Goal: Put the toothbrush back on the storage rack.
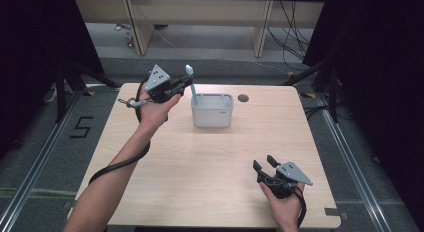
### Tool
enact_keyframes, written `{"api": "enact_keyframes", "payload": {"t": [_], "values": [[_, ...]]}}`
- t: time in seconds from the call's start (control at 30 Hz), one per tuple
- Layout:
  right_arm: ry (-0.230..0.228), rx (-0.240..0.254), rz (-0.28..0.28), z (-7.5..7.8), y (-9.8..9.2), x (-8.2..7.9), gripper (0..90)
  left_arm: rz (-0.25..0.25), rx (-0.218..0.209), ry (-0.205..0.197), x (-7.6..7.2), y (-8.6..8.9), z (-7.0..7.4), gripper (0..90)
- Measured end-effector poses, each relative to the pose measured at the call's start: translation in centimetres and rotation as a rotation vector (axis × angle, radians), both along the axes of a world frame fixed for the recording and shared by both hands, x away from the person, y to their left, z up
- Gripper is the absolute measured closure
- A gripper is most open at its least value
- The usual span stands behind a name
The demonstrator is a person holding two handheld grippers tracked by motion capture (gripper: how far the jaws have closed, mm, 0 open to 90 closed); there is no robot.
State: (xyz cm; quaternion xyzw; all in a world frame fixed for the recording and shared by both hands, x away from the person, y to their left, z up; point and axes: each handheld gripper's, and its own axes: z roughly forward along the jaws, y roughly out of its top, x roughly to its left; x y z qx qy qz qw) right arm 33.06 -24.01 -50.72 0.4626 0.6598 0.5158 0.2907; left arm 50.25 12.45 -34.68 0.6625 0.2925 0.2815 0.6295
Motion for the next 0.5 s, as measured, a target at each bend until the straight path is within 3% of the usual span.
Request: {"api": "enact_keyframes", "payload": {"t": [0.17,0.5], "values": [[0.017,0.022,-0.006,0.0,0.1,-0.1,42.4,0.011,-0.001,0.000,0.6,-0.1,0.0,85.8],[0.008,-0.008,-0.003,0.0,0.2,0.0,42.4,0.040,0.010,0.007,1.6,0.0,-0.6,85.7]]}}
